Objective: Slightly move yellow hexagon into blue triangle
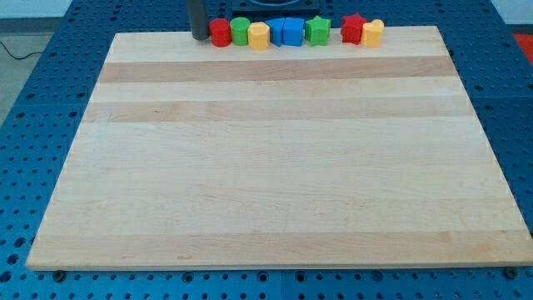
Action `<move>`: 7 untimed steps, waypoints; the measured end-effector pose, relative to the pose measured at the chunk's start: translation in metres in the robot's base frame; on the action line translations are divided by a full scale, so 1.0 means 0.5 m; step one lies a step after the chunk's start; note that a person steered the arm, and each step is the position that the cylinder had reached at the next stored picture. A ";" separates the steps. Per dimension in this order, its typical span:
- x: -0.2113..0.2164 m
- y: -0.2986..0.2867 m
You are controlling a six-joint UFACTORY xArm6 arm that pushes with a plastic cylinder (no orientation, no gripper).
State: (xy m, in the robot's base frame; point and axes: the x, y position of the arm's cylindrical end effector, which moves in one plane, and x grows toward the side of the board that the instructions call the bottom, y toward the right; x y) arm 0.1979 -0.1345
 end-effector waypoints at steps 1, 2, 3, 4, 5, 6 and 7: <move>0.013 -0.016; 0.085 -0.050; 0.141 -0.019; 0.143 0.075; 0.143 0.180; 0.121 0.255; 0.082 0.273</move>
State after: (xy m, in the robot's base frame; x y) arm 0.2387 0.0020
